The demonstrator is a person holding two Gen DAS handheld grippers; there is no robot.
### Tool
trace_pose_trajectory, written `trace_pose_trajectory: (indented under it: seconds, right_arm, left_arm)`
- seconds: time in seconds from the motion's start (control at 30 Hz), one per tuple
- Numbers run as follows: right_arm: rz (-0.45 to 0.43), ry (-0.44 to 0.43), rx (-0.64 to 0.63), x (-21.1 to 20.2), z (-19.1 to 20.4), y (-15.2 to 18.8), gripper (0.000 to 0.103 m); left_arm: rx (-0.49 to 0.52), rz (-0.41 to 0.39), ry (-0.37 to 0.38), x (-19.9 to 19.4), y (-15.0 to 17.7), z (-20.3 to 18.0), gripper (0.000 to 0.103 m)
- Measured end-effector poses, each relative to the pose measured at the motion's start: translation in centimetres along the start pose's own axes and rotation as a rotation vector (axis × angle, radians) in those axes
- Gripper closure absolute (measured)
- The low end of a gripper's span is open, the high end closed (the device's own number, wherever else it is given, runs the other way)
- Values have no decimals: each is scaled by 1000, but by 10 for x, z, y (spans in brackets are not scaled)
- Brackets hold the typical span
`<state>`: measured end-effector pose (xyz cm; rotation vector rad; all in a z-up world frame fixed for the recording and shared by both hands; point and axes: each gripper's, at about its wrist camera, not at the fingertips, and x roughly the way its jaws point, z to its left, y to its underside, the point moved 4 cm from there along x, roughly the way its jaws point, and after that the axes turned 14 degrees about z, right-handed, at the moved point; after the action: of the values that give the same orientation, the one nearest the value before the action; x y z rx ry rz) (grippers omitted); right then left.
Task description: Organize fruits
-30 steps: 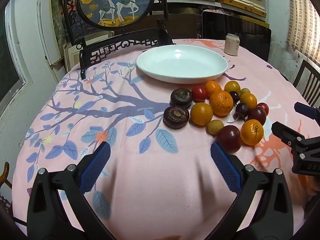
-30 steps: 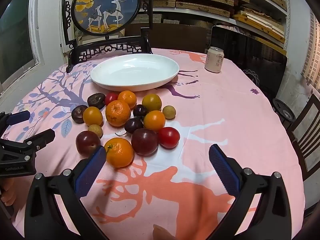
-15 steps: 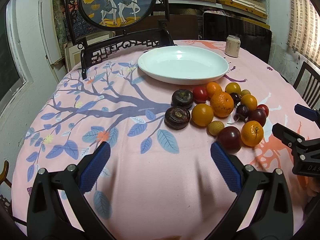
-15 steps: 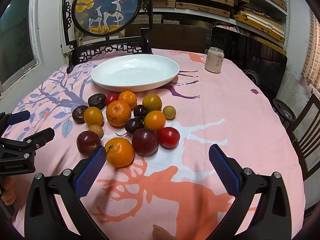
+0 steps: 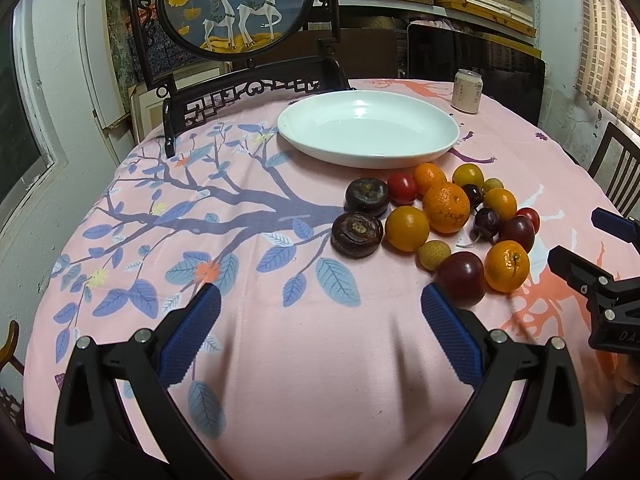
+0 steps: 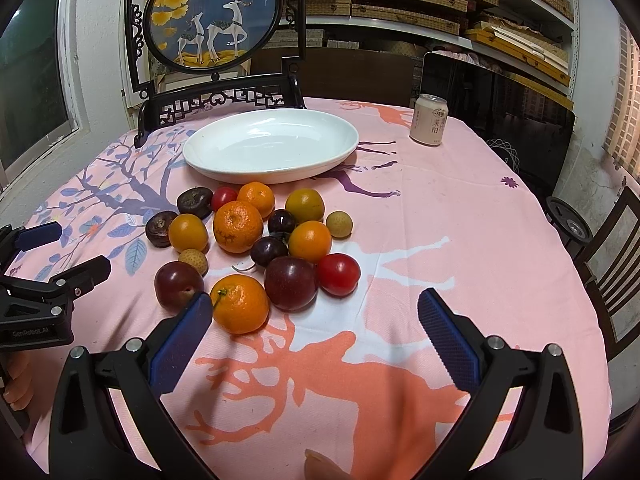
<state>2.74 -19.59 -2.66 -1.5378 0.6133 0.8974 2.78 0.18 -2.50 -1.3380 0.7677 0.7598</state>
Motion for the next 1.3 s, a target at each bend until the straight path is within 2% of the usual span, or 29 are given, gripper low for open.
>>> trace_pose_trajectory:
  seconds: [1.3]
  right_arm:
    - [0, -1, 2, -1, 0, 1, 1]
  left_arm:
    - [-2, 2, 1, 1, 1, 1, 2]
